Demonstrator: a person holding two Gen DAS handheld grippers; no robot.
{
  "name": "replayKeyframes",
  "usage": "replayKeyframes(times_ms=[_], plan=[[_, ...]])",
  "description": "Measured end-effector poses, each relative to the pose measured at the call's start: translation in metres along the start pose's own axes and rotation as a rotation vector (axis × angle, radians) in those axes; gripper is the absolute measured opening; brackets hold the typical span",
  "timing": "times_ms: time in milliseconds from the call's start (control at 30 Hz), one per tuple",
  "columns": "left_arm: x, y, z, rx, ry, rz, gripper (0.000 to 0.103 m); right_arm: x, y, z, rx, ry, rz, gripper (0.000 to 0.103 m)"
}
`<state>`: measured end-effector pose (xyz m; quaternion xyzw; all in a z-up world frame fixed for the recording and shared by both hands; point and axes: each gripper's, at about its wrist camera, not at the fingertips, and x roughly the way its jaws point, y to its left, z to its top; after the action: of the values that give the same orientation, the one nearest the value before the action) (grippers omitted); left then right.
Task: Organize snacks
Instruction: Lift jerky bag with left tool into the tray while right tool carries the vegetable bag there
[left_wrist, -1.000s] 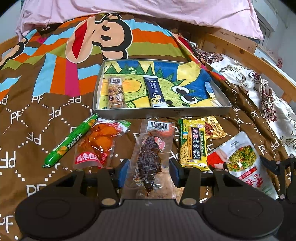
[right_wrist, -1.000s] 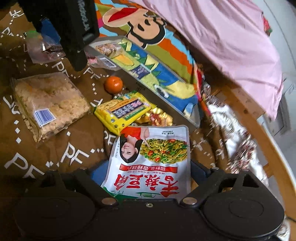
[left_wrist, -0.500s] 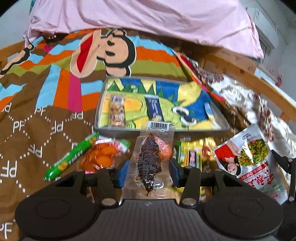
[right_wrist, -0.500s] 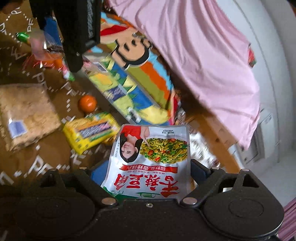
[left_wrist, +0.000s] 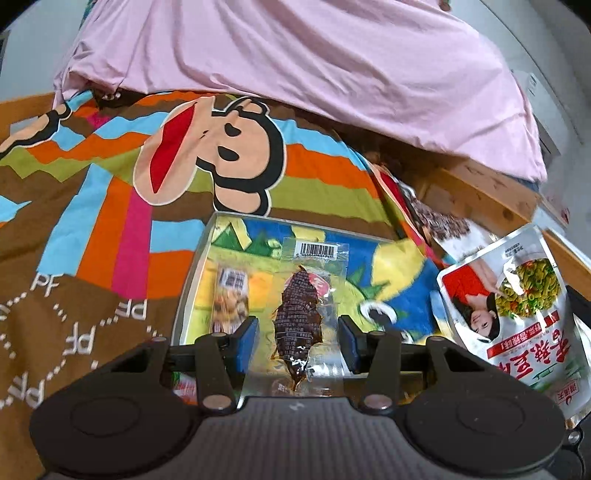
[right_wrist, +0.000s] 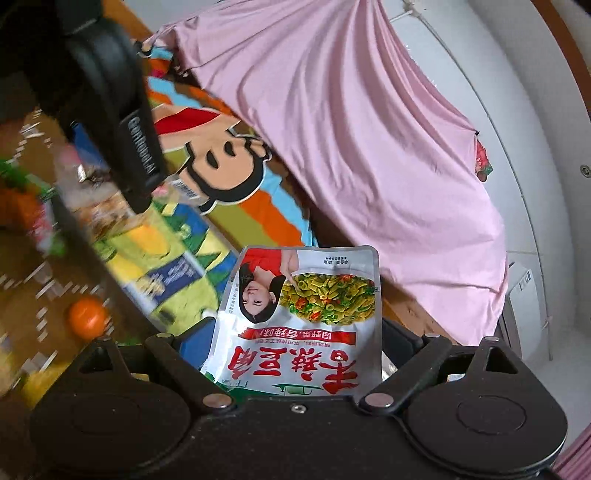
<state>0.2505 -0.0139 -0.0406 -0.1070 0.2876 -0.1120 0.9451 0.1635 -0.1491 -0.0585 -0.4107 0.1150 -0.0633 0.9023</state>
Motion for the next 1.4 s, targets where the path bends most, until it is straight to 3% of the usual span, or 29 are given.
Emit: replayKeyframes(times_ms=[333, 600, 1067, 1267, 1400], plan=[[0.060, 0.010, 0.015, -0.004, -0.016, -0.015, 0.051, 0.084, 0.011, 0.010, 0.105, 0.042, 0.043, 0.093], [0.095, 0.020, 0.012, -0.046, 0.054, -0.015, 0.051, 0.127, 0.017, 0.003, 0.176, 0.115, 0.094, 0.093], [0.116, 0.012, 0.001, 0.005, 0.120, 0.030, 0.051, 0.151, 0.028, -0.010, 0.209, 0.199, 0.146, 0.098], [0.112, 0.014, 0.003, -0.032, 0.125, 0.002, 0.070, 0.148, 0.017, -0.007, 0.233, 0.204, 0.155, 0.102], [0.101, 0.013, 0.009, -0.049, 0.106, -0.005, 0.073, 0.139, -0.002, -0.002, 0.309, 0.202, 0.143, 0.102]])
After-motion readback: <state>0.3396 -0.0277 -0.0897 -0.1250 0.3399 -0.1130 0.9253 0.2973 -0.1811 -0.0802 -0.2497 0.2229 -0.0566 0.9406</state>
